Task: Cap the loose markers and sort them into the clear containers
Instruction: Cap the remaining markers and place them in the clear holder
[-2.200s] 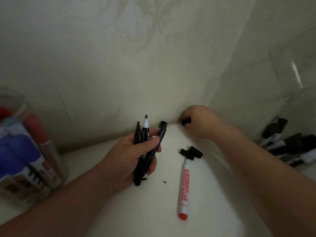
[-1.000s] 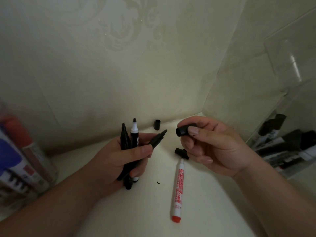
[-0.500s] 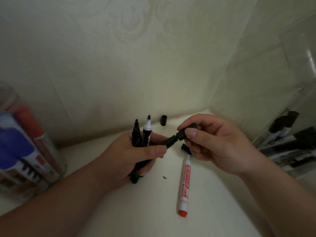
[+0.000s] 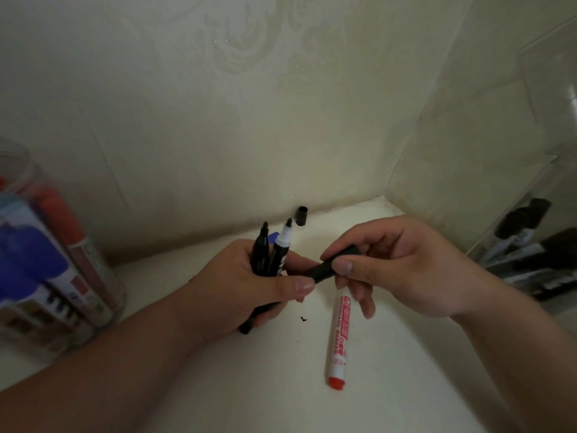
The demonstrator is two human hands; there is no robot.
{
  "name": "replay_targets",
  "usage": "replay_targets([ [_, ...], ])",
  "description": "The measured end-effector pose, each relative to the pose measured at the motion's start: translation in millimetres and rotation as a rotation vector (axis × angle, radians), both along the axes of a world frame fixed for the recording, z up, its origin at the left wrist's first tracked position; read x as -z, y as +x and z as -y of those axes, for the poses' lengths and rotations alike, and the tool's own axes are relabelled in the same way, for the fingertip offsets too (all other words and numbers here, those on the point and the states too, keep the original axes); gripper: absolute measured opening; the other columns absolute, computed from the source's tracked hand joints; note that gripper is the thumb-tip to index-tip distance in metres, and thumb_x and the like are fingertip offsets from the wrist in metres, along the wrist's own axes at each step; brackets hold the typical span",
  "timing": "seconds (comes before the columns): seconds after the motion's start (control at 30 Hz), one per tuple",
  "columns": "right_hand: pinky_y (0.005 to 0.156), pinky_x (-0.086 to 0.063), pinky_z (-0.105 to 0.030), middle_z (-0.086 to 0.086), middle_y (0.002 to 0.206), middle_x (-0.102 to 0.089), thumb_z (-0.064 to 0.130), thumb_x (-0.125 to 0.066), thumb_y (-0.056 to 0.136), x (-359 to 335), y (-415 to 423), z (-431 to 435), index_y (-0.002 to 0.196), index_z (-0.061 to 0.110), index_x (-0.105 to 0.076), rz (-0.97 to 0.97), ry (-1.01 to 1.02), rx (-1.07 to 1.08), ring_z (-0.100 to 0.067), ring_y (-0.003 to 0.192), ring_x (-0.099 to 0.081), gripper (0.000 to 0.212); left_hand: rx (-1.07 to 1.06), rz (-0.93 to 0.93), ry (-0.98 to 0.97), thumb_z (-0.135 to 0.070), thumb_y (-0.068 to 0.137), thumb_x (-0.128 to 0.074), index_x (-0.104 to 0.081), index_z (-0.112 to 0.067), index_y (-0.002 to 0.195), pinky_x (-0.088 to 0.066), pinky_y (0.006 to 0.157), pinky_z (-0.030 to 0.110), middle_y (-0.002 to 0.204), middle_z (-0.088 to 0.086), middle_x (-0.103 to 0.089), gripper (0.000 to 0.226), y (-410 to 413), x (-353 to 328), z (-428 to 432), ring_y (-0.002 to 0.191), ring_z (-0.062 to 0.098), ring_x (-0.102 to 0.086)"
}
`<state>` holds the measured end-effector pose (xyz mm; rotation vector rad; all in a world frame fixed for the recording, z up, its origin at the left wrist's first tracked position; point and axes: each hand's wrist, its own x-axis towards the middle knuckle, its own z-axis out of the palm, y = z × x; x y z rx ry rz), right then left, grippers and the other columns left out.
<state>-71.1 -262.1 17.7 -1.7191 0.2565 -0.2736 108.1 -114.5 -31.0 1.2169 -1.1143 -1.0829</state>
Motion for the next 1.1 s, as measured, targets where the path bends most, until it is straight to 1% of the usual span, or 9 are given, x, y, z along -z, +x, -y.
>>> replay_targets([
  [0.13,0.039,-0.045,-0.026,-0.015,0.06,-0.063,0.019,-0.073,0.083,-1,4,-4,0.086,0.003,-0.074,-0.021,-0.008,0.047,-0.026,0.041,-0.05,0.017,-0.011,-0.021,-0.012,-0.034,0.073,-0.076,-0.079,-0.017,0.094,-0.026,0.046,0.032,0.043,0.006,-0.047,0.027,-1,0,-1,0.036,0.019,-0.033],
  [0.23,0.038,-0.038,-0.024,-0.012,0.059,-0.06,0.022,-0.069,0.084,-2,7,-4,0.083,0.003,-0.073,-0.027,-0.033,0.072,-0.024,0.043,-0.045,0.019,0.003,-0.089,0.001,-0.027,0.075,-0.077,-0.077,-0.011,0.09,-0.022,0.049,0.042,0.046,0.009,-0.048,0.022,1,1,2,0.035,0.016,-0.035],
  [0.3,0.037,-0.034,-0.023,-0.011,0.058,-0.059,0.021,-0.069,0.084,-2,8,-3,0.083,0.006,-0.074,-0.021,-0.027,0.074,-0.023,0.044,-0.044,0.016,0.026,-0.118,0.004,-0.028,0.074,-0.076,-0.075,-0.007,0.09,-0.022,0.048,0.041,0.052,0.018,-0.047,0.027,2,2,2,0.036,0.017,-0.036],
  [0.43,0.039,-0.032,-0.018,-0.012,0.057,-0.054,0.015,-0.07,0.078,-3,6,0,0.081,0.011,-0.076,0.006,0.051,0.151,-0.016,0.041,-0.044,0.007,0.038,-0.181,-0.003,-0.019,0.077,-0.073,-0.078,-0.017,0.083,-0.03,0.044,0.029,0.058,0.003,-0.06,0.008,-1,0,3,0.036,0.013,-0.041],
  [0.53,0.04,-0.029,-0.017,-0.009,0.056,-0.05,0.008,-0.071,0.073,-3,6,5,0.08,0.013,-0.071,0.089,0.116,0.271,-0.018,0.043,-0.044,0.008,-0.026,-0.194,0.039,-0.017,0.083,-0.067,-0.076,-0.012,0.09,-0.032,0.044,0.027,0.067,0.007,-0.064,0.013,-3,-2,5,0.04,0.016,-0.042],
  [0.6,0.044,-0.026,-0.02,-0.004,0.054,-0.05,0.004,-0.077,0.069,-4,8,8,0.074,0.016,-0.069,0.162,0.111,0.339,-0.018,0.047,-0.041,0.016,-0.061,-0.158,0.079,-0.018,0.088,-0.071,-0.072,-0.006,0.1,-0.034,0.044,0.025,0.072,0.006,-0.066,0.017,-6,-4,6,0.043,0.016,-0.044],
  [0.7,0.045,-0.028,-0.023,-0.008,0.059,-0.052,0.009,-0.089,0.06,-12,8,8,0.075,0.015,-0.074,0.232,0.049,0.38,-0.019,0.047,-0.039,0.022,-0.046,0.057,0.142,-0.025,0.096,-0.062,-0.07,-0.014,0.091,-0.039,0.048,0.022,0.056,0.001,-0.06,0.015,-8,-5,7,0.046,0.014,-0.047],
  [0.8,0.046,-0.034,-0.026,-0.014,0.069,-0.059,0.021,-0.078,0.068,-18,4,6,0.084,0.015,-0.079,0.217,-0.028,0.361,-0.019,0.052,-0.044,0.017,0.03,0.221,0.19,-0.04,0.096,-0.06,-0.072,-0.018,0.084,-0.042,0.055,0.02,0.054,0.002,-0.056,0.028,-10,-7,6,0.049,0.014,-0.049],
  [1.1,0.047,-0.035,-0.015,-0.003,0.064,-0.062,0.014,-0.08,0.072,-25,-4,8,0.084,0.013,-0.078,0.216,-0.114,0.341,-0.006,0.051,-0.052,0.013,0.054,0.292,0.216,-0.045,0.096,-0.06,-0.07,-0.022,0.081,-0.042,0.06,0.035,0.057,0.012,-0.058,0.03,-13,-14,4,0.051,0.021,-0.045],
])
